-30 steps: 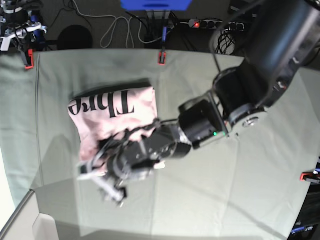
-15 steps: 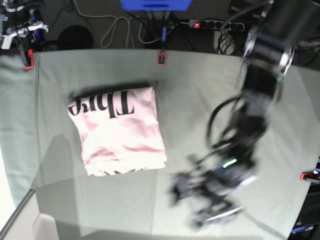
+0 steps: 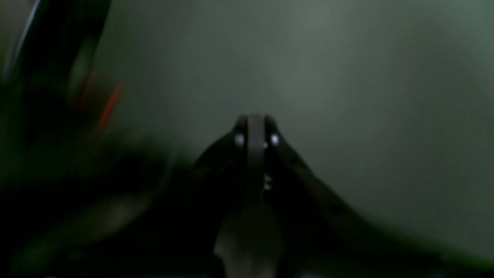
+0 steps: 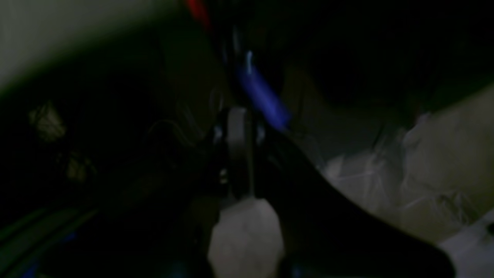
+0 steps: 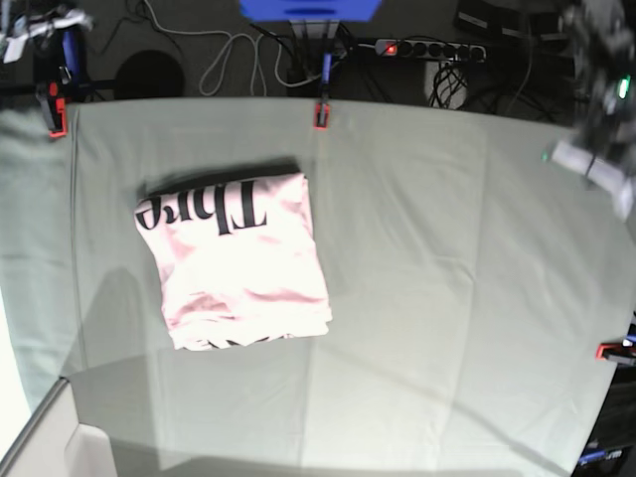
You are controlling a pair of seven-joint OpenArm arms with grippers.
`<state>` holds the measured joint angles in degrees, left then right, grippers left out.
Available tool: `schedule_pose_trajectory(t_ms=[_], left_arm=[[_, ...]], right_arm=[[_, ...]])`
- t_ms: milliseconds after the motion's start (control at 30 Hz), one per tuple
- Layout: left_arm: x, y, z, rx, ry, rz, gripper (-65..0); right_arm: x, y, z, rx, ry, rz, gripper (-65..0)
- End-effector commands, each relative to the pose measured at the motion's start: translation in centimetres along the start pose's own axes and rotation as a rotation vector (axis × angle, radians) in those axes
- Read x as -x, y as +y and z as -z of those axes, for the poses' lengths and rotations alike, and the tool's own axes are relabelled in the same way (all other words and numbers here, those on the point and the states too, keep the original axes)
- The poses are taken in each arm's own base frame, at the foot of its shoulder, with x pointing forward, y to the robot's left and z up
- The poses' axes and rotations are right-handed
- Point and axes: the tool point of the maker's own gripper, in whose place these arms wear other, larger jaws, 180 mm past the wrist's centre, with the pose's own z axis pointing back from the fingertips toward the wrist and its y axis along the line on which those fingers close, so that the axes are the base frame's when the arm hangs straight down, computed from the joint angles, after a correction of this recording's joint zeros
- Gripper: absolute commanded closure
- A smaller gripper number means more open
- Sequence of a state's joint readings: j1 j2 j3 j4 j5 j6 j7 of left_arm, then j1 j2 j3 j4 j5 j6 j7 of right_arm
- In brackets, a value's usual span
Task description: Layout the t-shirt on the table in an organized manner, then fold the t-shirt properly
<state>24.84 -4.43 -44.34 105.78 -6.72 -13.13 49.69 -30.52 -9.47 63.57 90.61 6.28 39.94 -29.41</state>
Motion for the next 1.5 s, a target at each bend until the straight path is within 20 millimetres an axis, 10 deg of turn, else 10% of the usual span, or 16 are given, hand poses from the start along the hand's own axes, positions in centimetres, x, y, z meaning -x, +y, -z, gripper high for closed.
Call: schedule_pose_trajectory(t_ms=[0,267,600,833,1167,1467], left_arm=[[0.9,0.9,-0.1,-0.013,0.009,-0.02,-1.2],[17.4,5.1,2.6,-0.061,0.45,-0.134,0.0],[28.5,-3.7,8.7,0.208,0.518,0.171,0.0],[30.6,-9.9,8.6,0.334,0.503,0.279,0.0],[30.8,-13.7,7.9,0.417,0.472,0.316,0.0],[31.8,-14.0,7.1,0.436,0.486,0.343,0.0]], right_arm=[[-0.1,-0.5,-0.3,0.004,-0.009,-0.003,-1.4],[7.1,1.6,1.7,-0.076,0.177,0.113,-1.4],[16.7,9.4,4.2,-0.317,0.424,0.042,-1.3],[21.0,14.7,4.3,-0.455,0.413,-0.091,-1.3],[23.7,4.4,6.1,0.135,0.34,-0.527,0.0],[22.1,2.8,5.9,0.258,0.266,-0.722,0.0]])
